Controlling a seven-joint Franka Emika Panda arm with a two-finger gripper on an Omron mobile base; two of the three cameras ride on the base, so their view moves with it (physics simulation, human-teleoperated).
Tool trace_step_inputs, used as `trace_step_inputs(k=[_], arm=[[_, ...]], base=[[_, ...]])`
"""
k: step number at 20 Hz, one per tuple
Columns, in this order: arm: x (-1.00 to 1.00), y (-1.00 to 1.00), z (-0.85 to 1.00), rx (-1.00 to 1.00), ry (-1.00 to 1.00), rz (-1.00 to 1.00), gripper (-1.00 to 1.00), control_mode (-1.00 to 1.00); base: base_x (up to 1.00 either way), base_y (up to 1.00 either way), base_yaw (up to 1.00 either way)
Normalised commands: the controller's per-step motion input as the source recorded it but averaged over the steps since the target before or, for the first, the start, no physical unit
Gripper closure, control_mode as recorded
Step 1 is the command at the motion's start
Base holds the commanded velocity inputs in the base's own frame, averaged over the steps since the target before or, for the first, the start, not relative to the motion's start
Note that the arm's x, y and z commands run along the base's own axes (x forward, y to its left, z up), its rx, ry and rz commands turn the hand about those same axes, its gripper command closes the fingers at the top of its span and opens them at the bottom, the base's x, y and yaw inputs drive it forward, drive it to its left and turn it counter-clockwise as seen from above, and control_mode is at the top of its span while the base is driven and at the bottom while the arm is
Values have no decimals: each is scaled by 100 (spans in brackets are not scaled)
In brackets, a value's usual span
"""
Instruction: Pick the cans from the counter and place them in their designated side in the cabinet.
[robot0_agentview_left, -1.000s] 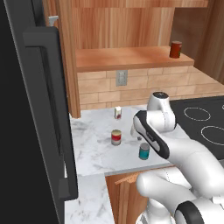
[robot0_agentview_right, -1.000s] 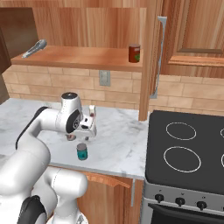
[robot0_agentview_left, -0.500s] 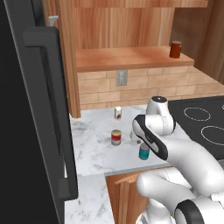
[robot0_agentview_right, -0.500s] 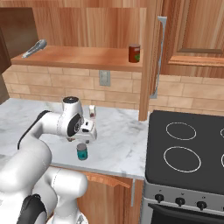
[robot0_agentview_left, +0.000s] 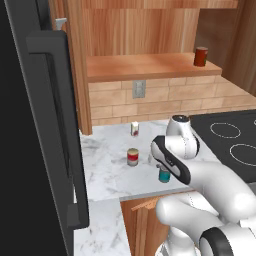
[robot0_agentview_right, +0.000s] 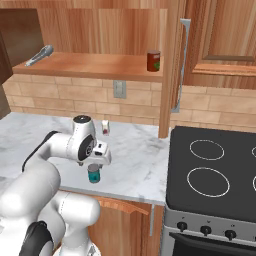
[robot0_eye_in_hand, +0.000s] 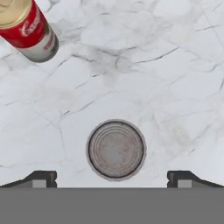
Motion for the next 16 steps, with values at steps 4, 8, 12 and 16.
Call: trace_step_inputs(k=[4,8,12,16], arm=[[3,-1,-18,0,1,0,-100,-100],[5,-1,-17,0,1,0,-100,-100],[8,0,-15,0,1,0,-100,-100],[12,-1,-14,0,1,0,-100,-100]], base=[[0,0,0],[0,0,0],[0,0,0],[0,0,0]])
